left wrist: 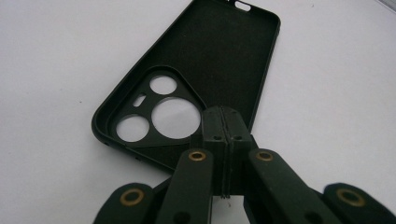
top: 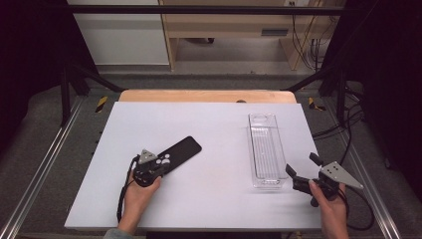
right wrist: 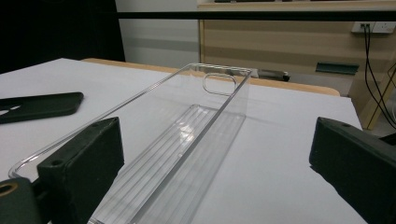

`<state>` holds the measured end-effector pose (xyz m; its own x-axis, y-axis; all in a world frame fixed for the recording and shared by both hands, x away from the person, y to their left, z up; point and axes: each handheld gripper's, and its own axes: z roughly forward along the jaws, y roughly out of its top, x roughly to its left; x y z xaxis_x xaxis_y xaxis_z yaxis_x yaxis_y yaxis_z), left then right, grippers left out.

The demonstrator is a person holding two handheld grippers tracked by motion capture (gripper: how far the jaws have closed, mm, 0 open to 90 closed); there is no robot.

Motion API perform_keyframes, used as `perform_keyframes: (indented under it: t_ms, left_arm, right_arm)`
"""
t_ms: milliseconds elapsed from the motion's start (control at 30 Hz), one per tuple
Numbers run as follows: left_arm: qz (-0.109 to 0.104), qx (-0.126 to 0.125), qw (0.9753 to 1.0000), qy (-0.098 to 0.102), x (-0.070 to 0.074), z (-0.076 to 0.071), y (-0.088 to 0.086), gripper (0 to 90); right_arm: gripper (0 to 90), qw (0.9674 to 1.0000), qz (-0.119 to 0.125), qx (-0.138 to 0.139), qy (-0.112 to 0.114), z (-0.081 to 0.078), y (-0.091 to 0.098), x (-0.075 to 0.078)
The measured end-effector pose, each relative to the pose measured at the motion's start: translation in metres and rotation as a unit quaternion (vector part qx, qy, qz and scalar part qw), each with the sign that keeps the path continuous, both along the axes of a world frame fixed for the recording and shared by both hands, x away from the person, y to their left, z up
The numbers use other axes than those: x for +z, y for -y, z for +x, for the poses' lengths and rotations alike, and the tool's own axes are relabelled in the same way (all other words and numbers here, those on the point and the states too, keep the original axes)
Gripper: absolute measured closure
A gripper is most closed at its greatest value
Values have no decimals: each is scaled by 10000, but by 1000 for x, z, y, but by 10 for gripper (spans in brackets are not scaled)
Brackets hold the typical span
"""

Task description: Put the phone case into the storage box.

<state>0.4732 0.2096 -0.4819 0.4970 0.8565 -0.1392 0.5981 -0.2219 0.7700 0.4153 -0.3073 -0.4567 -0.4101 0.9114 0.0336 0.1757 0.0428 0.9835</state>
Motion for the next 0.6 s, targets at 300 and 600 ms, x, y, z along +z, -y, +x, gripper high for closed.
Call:
perform_keyframes:
  t_ms: [300,600]
  left_arm:
    - [-46,34,10000,-27,0,0,-1,899]
    - [-45,27,10000,-41,0,1,-2,898]
  right_arm:
    - [32,10000,-2,10,14,0,0,0]
    - [32,10000,-5,15,15,0,0,0]
